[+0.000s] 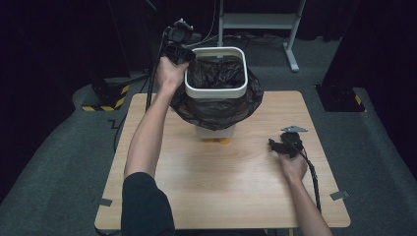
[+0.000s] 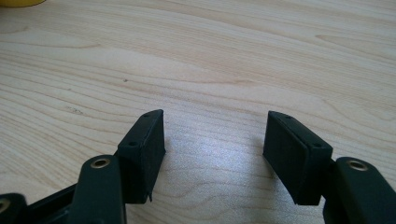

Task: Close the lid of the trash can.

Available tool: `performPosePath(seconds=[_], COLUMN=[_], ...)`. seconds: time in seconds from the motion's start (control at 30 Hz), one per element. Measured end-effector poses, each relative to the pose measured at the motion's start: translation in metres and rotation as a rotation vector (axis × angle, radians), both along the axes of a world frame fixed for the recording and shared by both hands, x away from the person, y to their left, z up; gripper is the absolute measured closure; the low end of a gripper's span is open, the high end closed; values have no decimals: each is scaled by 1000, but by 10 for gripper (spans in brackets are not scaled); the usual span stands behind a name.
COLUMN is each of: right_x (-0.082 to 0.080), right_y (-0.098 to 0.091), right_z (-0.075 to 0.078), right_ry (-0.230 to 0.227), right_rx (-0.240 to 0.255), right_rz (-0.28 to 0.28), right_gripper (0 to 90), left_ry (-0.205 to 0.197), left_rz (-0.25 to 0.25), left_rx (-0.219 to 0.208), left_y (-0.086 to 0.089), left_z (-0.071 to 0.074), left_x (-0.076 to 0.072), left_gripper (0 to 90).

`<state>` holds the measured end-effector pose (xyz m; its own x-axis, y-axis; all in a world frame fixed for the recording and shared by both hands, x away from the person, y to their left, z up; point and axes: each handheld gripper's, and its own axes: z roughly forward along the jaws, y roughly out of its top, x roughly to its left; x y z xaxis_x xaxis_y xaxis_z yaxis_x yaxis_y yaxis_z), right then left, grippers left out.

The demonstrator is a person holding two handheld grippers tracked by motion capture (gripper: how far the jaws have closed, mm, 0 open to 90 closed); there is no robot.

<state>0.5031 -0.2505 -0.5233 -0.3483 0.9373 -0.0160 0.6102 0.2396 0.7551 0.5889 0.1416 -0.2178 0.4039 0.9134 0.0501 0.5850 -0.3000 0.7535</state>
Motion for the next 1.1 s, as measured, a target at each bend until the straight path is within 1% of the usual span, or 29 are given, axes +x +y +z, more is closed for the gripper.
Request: performPosePath(seconds=[0.07,0.17,0.33,0.47,0.5,0.57,0.63,0.77,0.8,0.87,0.9,0.93,0.97,1.0,1.03,1.1], right_x=[0,0,0,0,0,0,1,1,1,2,2,1,0,0,-3,-5], right_y=[0,0,0,0,0,0,1,0,0,-1,-1,1,1,1,1,2], right_z=[0,0,0,0,0,0,0,0,1,4,6,8,10,10,19,26], right_ry=[1,0,0,0,-1,1,1,1,8,38,44,45,41,41,26,9], right_rx=[0,-1,0,0,2,4,2,2,2,-12,-35,-52,-59,-59,-26,-4], right_rz=[0,1,2,3,3,4,17,19,27,49,72,85,91,91,124,145], right_gripper=[381,381,381,380,377,388,398,397,393,386,381,368,365,365,368,372], left_ry=[0,1,-2,5,2,-5,-8,-12,-16,-22,-34,-37,-41,-41,-44,-51], left_rz=[5,16,20,18,19,18,11,16,19,21,19,18,12,12,8,9], left_rx=[14,48,71,80,73,71,70,38,38,37,17,-2,-26,-26,-50,-69], left_y=[0,-2,-5,-5,-5,-4,-3,-1,-1,-1,2,3,6,6,8,10], left_z=[-1,-2,-4,-8,-8,-9,-11,-11,-11,-11,-11,-11,-11,-11,-11,-12], left_x=[0,0,1,1,0,0,0,-2,-2,-3,-5,-5,-6,-6,-6,-6], left_gripper=[807,807,807,805,805,804,802,798,785,731,701,680,667,654,633,621])
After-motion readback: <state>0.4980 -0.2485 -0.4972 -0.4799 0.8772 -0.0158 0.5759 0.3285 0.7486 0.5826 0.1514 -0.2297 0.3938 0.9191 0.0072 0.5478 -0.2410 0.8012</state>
